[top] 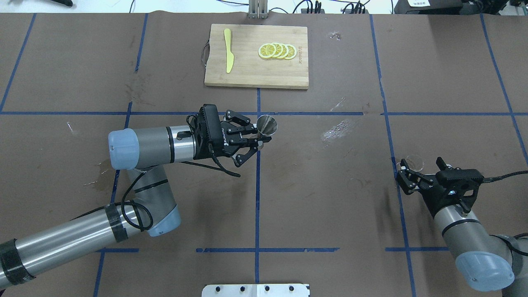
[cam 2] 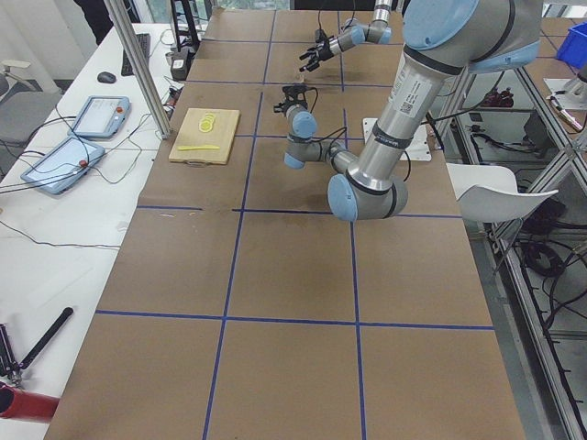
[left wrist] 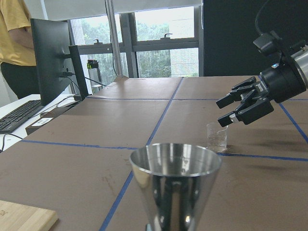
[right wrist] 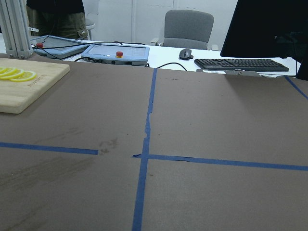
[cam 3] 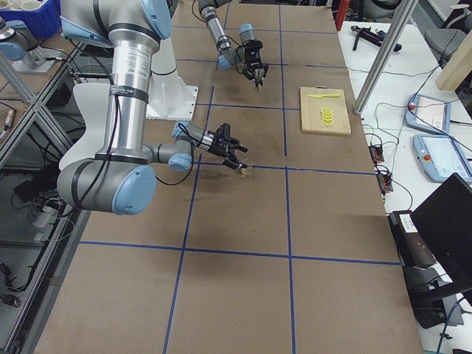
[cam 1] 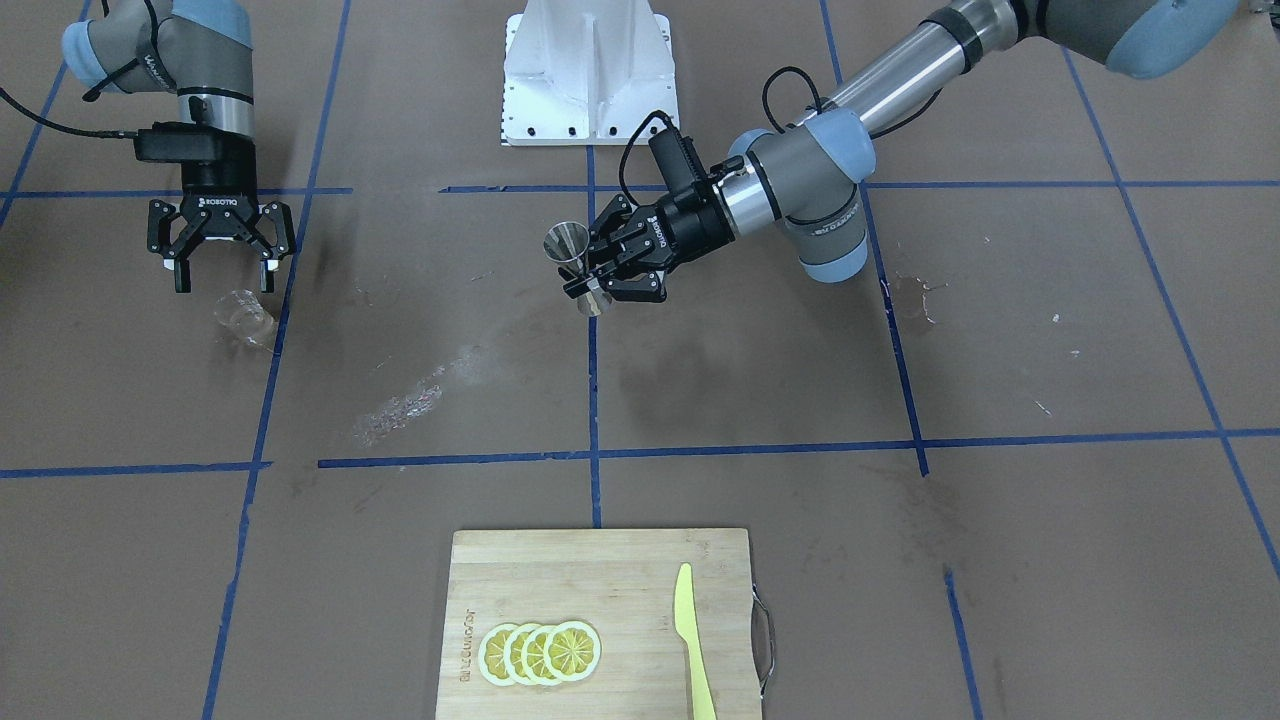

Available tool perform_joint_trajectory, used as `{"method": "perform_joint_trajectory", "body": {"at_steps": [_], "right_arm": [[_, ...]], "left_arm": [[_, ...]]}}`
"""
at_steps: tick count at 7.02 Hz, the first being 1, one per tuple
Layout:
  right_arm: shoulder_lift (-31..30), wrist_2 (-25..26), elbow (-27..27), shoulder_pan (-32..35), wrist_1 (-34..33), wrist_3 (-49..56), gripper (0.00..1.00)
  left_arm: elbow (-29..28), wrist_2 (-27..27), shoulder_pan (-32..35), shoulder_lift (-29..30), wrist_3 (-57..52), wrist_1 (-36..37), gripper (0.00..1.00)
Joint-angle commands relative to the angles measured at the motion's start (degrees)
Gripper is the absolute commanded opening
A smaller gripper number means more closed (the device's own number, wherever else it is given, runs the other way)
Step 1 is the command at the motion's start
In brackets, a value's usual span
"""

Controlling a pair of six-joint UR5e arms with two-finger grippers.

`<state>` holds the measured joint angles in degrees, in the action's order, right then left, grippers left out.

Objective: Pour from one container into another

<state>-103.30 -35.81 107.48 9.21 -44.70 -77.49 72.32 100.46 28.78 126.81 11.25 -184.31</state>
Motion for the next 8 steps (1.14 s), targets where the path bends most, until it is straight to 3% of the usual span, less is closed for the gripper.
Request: {"method": "perform_joint_trajectory", "body": {"at_steps": [1,3,8], "right_arm": [[1.7,0.7,-3.1,-0.4,0.0,-0.6,0.99],[4.8,1.6,-7.7,-0.4,0.1,-0.9,0.99],[4.8,1.7,-9.8,-0.4,0.1,-2.5,0.96]], "left_arm": [[0.0,-0.2,-0.1,-0.3,0.0,0.0,0.00],[0.0,-0.2,-0.1,-0.3,0.0,-0.1,0.00],[0.0,-0.3,-0.1,-0.3,0.0,-0.1,0.00]]}}
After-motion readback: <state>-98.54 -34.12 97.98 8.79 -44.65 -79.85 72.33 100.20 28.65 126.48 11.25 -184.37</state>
